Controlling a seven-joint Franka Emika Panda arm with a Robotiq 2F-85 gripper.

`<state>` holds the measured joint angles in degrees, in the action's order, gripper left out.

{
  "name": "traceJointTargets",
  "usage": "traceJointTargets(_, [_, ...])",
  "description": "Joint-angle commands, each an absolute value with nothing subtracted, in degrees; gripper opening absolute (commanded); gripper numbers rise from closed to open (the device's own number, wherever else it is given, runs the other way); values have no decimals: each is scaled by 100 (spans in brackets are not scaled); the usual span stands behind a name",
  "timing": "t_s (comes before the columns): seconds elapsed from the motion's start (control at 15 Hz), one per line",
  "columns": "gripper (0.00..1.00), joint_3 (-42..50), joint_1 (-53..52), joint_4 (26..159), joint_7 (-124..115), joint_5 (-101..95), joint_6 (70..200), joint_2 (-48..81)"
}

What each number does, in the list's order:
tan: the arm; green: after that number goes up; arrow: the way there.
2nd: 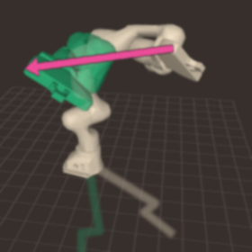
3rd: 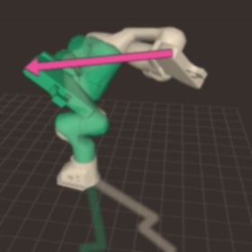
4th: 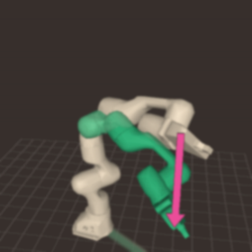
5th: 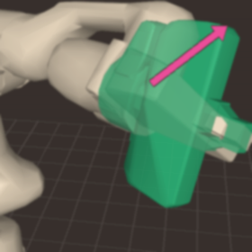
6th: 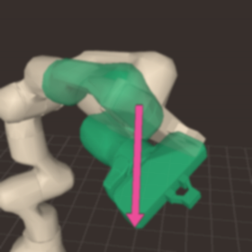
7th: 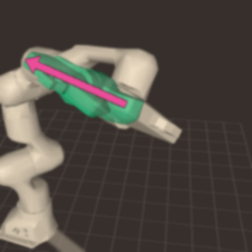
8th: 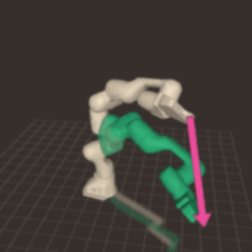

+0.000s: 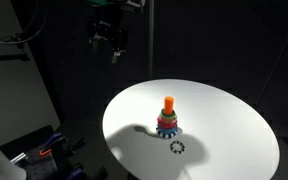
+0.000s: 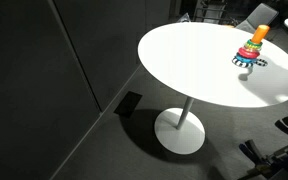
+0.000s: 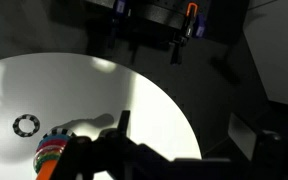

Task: Put the striped ring around the orange rod

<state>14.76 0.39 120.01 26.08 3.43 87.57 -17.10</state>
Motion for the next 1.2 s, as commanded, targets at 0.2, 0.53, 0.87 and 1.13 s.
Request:
traceJointTargets(0.2, [100, 1341, 195, 11978, 2644, 376, 8741, -1698])
traceJointTargets(0.53, [100, 1329, 292, 11972, 2558, 321, 8790, -1565])
traceJointTargets(0.87, [100, 1327, 501, 11986, 2384, 248, 9069, -1257])
traceJointTargets(1.13, [100, 1332, 676, 12083, 2188, 160, 9517, -999])
